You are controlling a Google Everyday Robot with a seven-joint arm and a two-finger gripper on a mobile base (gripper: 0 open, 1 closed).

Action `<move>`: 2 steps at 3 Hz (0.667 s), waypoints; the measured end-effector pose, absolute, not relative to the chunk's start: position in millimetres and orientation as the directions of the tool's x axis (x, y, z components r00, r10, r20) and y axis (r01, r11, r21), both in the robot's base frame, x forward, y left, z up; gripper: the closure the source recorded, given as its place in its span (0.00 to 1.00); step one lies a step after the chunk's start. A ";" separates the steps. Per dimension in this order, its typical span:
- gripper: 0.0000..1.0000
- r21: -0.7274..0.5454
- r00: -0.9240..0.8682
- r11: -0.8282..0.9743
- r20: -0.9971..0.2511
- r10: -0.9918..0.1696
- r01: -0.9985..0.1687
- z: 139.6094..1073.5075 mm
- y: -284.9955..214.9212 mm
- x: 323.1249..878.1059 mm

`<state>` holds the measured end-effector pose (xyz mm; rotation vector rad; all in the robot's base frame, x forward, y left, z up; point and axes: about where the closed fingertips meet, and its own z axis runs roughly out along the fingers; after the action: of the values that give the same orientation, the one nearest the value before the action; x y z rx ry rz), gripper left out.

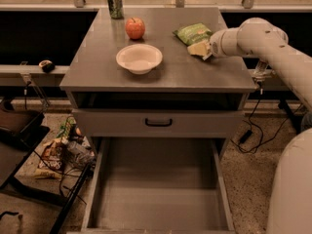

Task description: Place green jalapeno chip bag into middle drawer

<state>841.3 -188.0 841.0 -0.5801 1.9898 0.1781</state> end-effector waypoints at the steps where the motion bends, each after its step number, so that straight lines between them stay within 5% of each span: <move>1: 0.81 -0.122 -0.372 0.873 -0.871 -0.322 -0.472 840.9 -187.9 841.3; 2: 1.00 -0.122 -0.372 0.873 -0.871 -0.322 -0.472 840.9 -187.9 841.3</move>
Offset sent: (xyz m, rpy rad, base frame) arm 0.0000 0.0000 0.0000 0.0000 0.0000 0.0000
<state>841.3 -187.9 840.9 -0.5802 1.9898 0.1782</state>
